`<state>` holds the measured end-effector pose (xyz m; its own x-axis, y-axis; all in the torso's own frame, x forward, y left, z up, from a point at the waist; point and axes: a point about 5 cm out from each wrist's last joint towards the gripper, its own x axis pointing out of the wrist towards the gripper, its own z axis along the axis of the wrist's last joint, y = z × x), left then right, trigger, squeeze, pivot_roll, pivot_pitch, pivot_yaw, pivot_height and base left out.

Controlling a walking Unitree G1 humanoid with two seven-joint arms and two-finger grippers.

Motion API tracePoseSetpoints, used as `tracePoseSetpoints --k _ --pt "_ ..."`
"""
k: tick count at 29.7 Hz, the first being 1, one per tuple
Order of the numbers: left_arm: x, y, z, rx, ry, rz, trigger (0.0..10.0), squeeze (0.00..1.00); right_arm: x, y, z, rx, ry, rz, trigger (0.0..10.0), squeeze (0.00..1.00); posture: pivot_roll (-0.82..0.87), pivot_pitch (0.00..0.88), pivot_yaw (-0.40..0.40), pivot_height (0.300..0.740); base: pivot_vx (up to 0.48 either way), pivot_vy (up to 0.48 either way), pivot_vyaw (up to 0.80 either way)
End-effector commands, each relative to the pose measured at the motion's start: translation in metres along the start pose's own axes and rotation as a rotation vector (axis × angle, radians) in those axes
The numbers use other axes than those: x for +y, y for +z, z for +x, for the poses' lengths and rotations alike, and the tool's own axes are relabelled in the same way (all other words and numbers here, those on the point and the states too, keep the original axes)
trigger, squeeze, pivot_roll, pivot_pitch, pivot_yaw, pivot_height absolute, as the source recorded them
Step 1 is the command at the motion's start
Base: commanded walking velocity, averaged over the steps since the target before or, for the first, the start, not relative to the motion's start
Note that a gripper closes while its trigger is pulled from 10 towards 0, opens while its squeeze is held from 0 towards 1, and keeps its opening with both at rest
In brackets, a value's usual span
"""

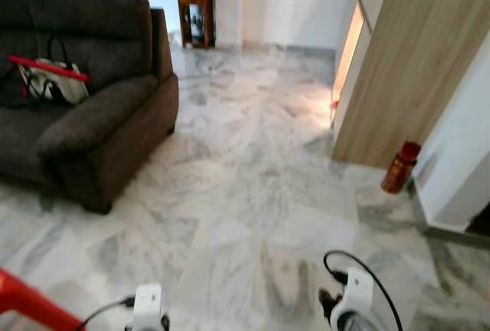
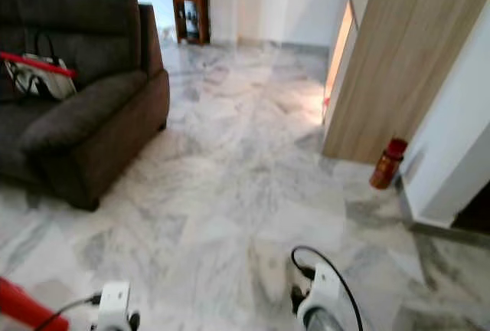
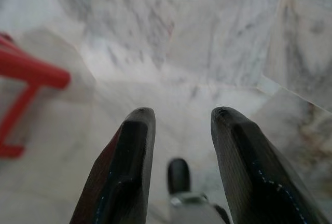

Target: Picking trash to rubbish bin

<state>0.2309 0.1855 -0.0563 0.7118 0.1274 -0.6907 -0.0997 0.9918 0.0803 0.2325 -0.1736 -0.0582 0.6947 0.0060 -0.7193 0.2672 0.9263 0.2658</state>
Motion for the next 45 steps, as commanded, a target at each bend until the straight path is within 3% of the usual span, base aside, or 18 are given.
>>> tracePoseSetpoints --k 1,12,27,45 --pt "-0.001 0.0 0.0 0.013 -0.014 0.021 10.0 0.0 0.0 0.003 0.0 -0.013 -0.003 -0.007 10.0 0.0 -0.08 0.0 0.017 0.74 0.0 0.0 0.0" --pt "-0.004 0.011 0.003 -0.002 -0.022 0.007 10.0 0.0 0.002 0.009 0.001 -0.025 -0.004 -0.011 10.0 0.0 -0.07 0.0 -0.003 0.74 0.0 0.0 0.0" --pt "-0.011 0.007 0.002 0.006 -0.036 -0.017 10.0 0.0 -0.005 0.015 0.001 -0.051 -0.019 0.004 10.0 0.0 -0.09 0.0 0.004 0.74 0.0 0.0 0.0" --pt "-0.029 0.0 0.0 0.036 -0.174 0.165 10.0 0.0 -0.075 -0.008 -0.023 -0.129 -0.224 0.178 10.0 0.0 -0.3 0.001 0.186 0.74 0.0 0.0 0.0"
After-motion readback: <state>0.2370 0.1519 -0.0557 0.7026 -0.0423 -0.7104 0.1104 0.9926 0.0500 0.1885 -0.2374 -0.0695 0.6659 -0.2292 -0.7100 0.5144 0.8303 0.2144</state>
